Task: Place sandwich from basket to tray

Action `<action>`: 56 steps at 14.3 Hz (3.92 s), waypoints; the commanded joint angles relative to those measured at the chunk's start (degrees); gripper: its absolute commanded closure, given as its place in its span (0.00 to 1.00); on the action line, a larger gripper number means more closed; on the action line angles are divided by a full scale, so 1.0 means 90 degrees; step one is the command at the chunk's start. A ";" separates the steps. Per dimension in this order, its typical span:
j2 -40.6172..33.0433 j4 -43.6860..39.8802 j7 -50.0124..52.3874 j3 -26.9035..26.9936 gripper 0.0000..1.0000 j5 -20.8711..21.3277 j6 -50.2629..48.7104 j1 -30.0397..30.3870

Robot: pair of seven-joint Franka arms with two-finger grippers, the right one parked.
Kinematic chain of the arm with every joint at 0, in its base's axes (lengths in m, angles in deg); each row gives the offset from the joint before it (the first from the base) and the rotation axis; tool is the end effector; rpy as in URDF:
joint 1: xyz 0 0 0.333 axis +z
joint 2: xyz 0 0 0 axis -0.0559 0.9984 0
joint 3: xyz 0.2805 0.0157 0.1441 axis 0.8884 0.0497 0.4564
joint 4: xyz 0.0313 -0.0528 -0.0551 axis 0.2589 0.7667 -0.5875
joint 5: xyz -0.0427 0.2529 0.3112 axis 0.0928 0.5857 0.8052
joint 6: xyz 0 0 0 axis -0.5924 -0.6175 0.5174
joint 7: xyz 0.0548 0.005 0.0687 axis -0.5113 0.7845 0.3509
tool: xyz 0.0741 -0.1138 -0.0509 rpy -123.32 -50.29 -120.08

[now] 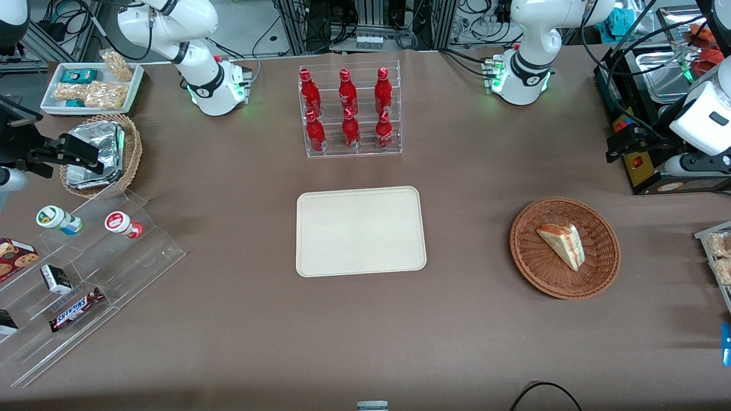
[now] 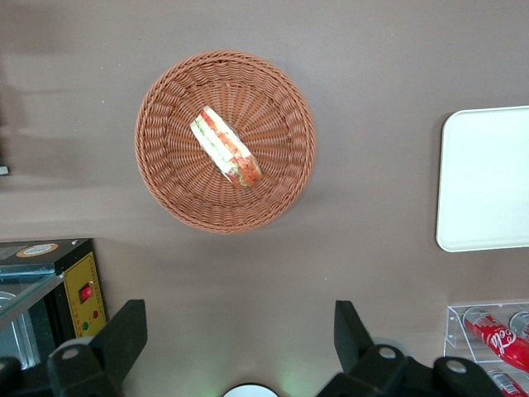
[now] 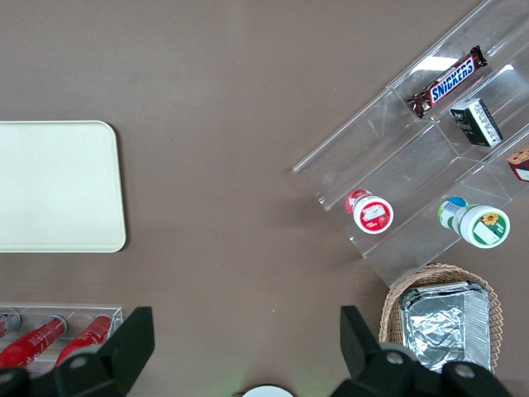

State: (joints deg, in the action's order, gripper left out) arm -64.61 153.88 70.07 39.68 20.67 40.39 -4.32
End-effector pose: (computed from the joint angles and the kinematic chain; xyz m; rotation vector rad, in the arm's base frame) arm 0.5446 -0.0285 0.5773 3.1296 -0.0275 -0.1194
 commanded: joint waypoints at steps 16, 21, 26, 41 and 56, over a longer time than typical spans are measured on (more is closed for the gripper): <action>0.0575 0.3292 0.0067 0.0056 0.00 -0.0060 0.4594 0.0279; 0.1201 0.3570 0.2473 0.0056 0.00 -0.0100 0.5615 0.0398; 0.1971 0.3570 0.4890 0.0036 0.00 -0.0080 0.6699 0.0339; 0.2314 0.1265 0.1835 -0.0208 1.00 0.0418 0.3076 -0.1123; 0.5244 -0.1518 0.5671 -0.0286 1.00 -0.0393 0.4600 -0.4894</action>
State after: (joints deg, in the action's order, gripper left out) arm -20.01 144.23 119.19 35.85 17.01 82.41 -46.78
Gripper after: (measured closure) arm 0.855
